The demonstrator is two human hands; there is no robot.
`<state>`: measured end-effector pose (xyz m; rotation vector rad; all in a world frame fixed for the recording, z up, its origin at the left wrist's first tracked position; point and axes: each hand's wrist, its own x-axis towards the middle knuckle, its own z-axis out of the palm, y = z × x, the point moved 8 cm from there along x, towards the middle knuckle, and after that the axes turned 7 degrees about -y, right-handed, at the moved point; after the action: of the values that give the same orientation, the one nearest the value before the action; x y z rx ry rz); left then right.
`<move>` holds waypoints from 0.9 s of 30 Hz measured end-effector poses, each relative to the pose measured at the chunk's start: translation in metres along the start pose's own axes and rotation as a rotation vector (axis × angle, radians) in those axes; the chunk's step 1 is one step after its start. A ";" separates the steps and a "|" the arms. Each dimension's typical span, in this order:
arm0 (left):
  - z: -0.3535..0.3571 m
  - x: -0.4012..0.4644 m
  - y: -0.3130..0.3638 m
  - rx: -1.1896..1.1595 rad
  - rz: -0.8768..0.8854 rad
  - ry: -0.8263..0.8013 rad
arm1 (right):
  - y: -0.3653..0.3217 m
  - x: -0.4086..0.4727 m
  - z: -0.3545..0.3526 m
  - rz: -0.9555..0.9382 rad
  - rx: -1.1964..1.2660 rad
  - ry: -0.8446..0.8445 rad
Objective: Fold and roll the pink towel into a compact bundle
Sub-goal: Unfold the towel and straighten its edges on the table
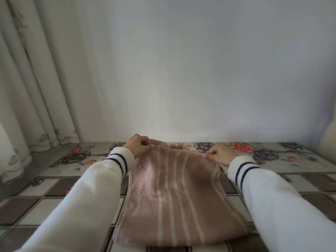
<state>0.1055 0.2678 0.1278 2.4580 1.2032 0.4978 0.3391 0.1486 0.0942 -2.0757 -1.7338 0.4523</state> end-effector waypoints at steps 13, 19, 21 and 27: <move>0.007 0.000 -0.011 0.050 -0.033 -0.115 | -0.009 -0.009 -0.021 -0.078 0.041 0.264; 0.005 0.000 -0.008 0.066 -0.066 -0.159 | -0.020 -0.015 -0.037 -0.111 0.041 0.383; -0.001 0.000 -0.005 0.086 -0.067 -0.139 | -0.024 -0.015 -0.042 -0.123 0.066 0.420; -0.031 -0.003 0.010 0.060 -0.004 0.117 | -0.026 -0.018 -0.061 -0.005 0.054 0.595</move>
<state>0.0963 0.2643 0.1592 2.5067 1.2863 0.6201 0.3434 0.1288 0.1598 -1.9037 -1.3500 -0.1193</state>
